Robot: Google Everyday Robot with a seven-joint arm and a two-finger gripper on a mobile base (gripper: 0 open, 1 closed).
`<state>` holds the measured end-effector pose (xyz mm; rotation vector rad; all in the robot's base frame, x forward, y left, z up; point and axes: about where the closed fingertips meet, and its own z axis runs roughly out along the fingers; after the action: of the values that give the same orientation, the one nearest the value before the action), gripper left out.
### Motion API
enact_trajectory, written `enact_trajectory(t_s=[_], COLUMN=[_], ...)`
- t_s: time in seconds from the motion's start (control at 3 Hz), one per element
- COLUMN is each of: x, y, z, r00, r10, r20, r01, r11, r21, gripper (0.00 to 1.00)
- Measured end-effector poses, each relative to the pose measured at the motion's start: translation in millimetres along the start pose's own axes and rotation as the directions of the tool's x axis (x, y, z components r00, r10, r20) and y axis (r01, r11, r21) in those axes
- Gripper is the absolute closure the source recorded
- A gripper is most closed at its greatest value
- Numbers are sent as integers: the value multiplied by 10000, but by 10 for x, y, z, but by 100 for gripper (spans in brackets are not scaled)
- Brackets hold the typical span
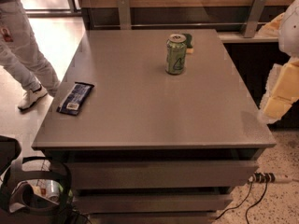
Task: Move sponge near rxbar blueberry
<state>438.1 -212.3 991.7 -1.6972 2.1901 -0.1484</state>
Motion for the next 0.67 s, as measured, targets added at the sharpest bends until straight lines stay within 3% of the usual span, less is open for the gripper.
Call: enact_trajectory(t_s=[0.33,0.67], x=[0,22], y=[0,-180], z=[-1,-1], r00=[10000,9997], r10=[0,42], r20=[1,225], r01=[0,-45], r11=[10000,9999], r21=[2,130], gripper=[0,0])
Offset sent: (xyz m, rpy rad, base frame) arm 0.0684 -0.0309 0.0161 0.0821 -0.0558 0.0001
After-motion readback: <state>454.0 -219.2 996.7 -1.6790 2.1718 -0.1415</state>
